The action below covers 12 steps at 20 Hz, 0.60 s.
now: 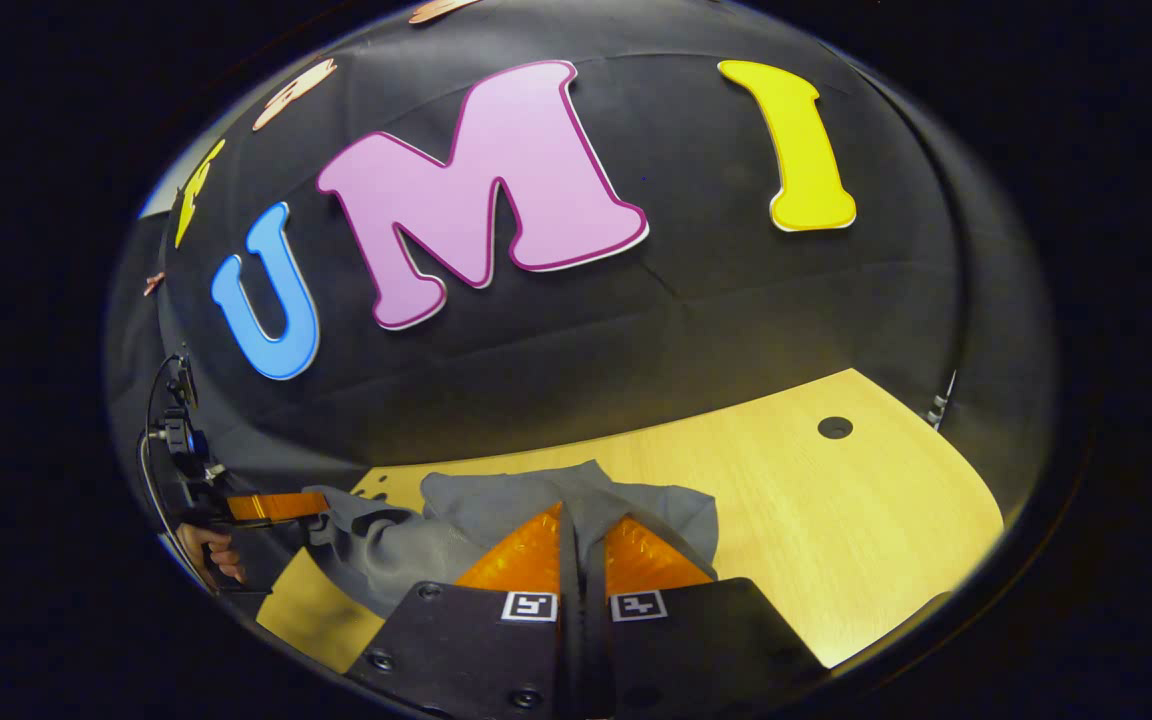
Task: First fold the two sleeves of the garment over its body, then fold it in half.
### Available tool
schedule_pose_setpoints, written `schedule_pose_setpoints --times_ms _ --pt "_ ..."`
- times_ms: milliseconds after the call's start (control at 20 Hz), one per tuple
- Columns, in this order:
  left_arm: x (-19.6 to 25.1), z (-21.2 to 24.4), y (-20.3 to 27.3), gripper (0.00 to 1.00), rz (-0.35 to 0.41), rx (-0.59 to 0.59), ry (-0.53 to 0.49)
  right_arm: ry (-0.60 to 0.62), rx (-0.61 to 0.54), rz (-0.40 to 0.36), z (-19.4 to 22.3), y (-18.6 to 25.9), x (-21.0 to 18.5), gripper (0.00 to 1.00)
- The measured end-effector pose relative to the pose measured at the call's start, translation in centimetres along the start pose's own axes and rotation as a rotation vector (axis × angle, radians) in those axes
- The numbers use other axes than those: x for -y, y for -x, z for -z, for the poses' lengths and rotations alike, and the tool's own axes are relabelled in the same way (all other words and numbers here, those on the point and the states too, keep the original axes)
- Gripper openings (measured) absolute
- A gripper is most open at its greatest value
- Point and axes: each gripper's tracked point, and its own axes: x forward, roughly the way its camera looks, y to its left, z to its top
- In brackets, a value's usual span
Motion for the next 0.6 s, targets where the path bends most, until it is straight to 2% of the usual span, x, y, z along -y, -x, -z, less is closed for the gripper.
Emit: schedule_pose_setpoints --times_ms 250,600 --pt "-2.3 0.6 -5.1 0.05 -0.039 -0.028 0.011 0.002 -0.030 0.034 1.4 -4.6 2.8 0.05" --pt "-4.9 3.8 -12.2 0.05 -0.097 -0.117 -0.069 0.010 -0.108 0.080 5.9 -11.2 5.9 0.05"
